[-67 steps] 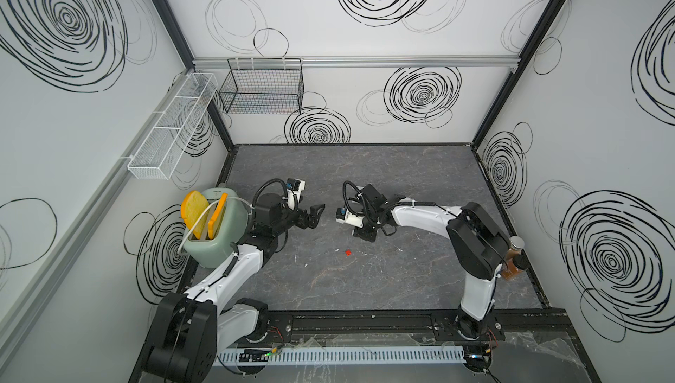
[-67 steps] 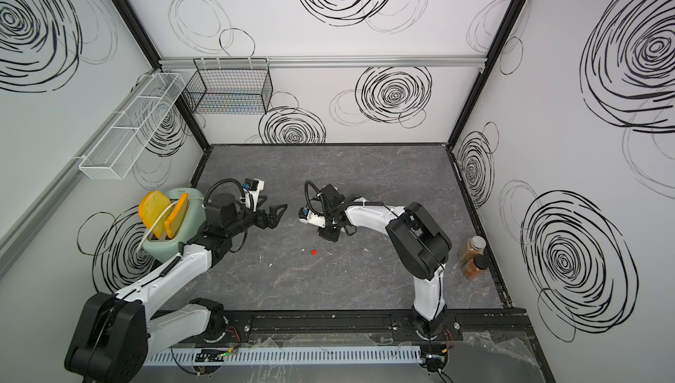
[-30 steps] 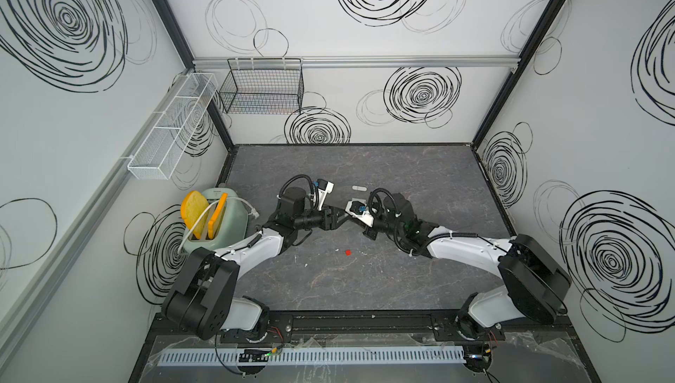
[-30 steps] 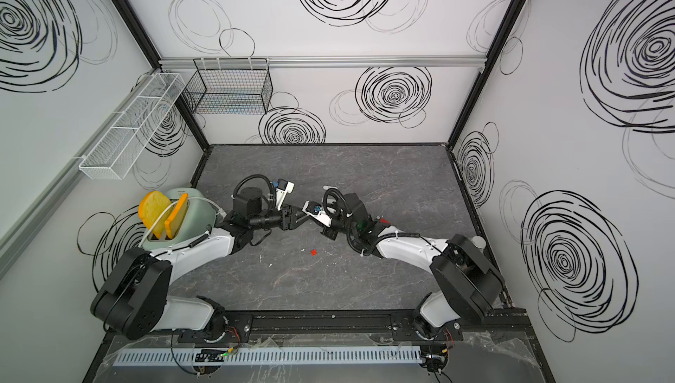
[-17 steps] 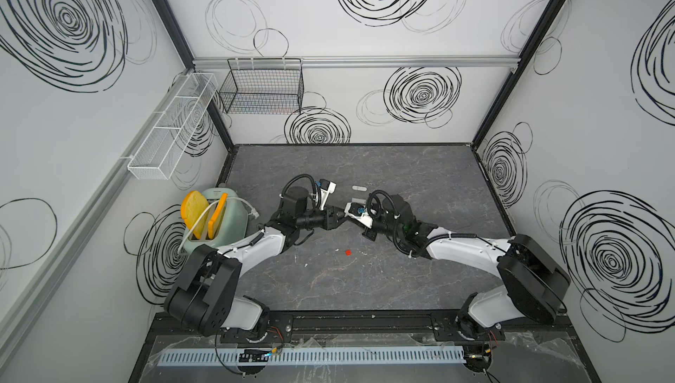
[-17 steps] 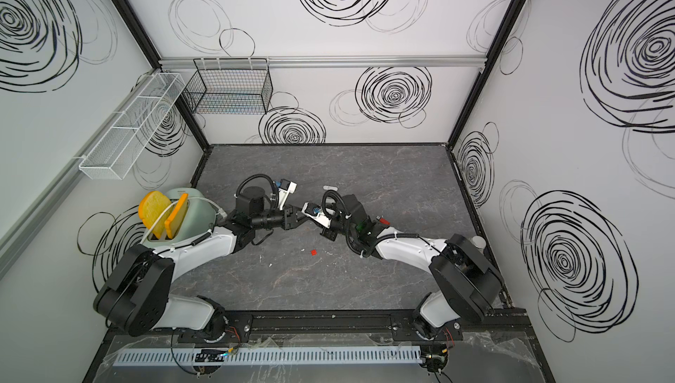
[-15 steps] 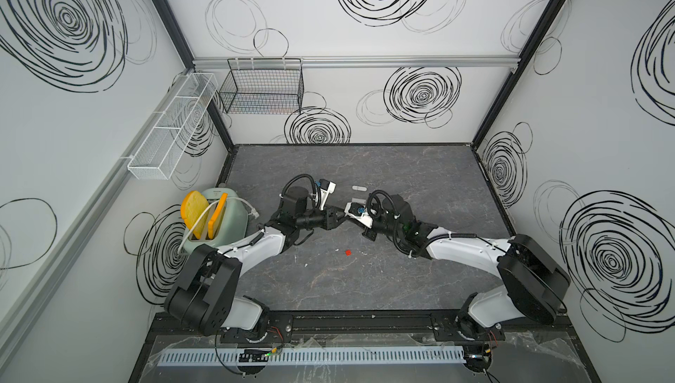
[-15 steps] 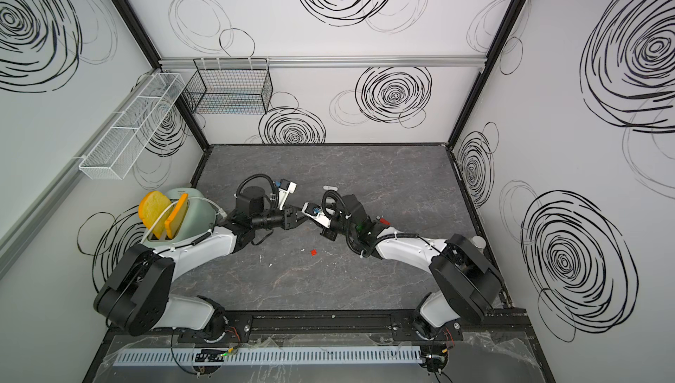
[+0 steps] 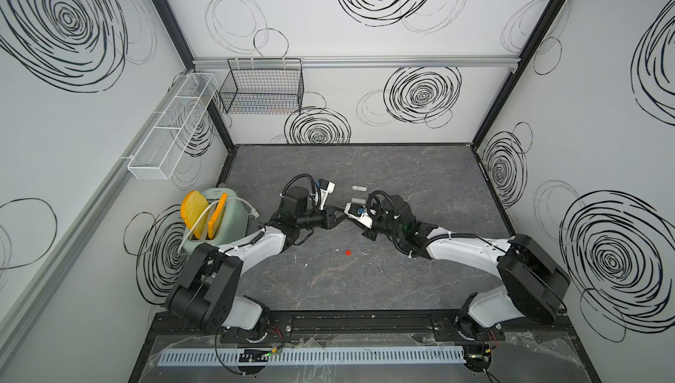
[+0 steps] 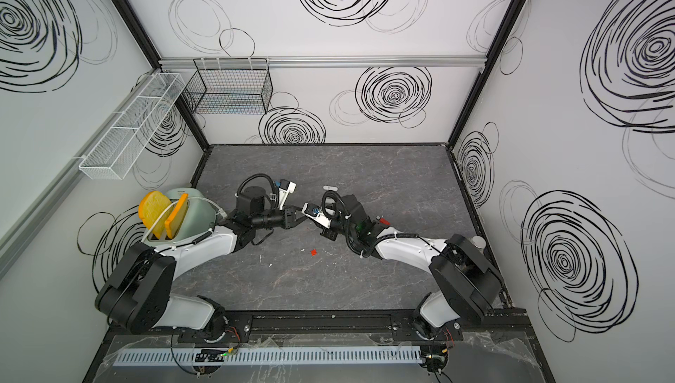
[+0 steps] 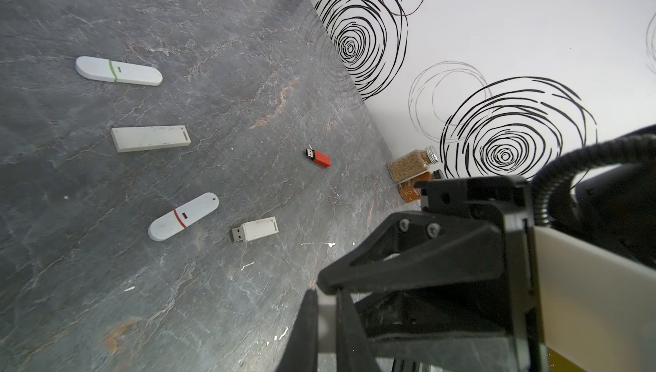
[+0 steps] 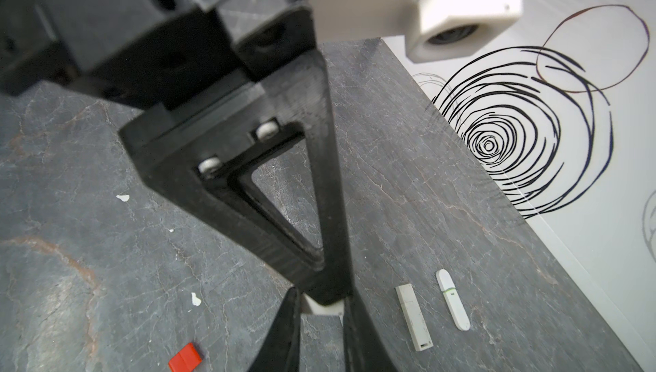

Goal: Close the usb drive cover
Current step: Pick up the cover from the center of the board, then pick up the USB drive from the center of the board.

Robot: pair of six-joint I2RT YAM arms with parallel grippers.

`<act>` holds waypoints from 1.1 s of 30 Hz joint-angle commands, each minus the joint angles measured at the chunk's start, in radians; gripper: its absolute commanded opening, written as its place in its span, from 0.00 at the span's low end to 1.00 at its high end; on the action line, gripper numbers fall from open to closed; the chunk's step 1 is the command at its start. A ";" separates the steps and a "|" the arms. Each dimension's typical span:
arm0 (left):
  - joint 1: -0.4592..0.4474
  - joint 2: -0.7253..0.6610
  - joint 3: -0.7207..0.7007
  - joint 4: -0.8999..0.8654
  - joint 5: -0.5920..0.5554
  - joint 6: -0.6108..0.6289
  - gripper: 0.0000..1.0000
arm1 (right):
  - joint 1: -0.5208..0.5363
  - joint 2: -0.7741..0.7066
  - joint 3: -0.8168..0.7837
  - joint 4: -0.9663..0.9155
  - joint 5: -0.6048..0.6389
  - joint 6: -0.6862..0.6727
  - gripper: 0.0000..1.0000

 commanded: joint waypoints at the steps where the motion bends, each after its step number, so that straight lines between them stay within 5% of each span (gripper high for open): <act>1: 0.004 -0.007 0.016 0.024 0.012 0.019 0.00 | 0.006 -0.026 -0.020 -0.001 -0.010 -0.006 0.32; 14: 0.028 -0.002 0.028 -0.004 -0.008 0.047 0.00 | -0.113 -0.119 -0.014 -0.304 -0.021 0.083 0.55; 33: 0.047 0.018 0.033 -0.033 -0.029 0.096 0.00 | -0.191 0.246 0.348 -0.772 0.031 0.177 0.62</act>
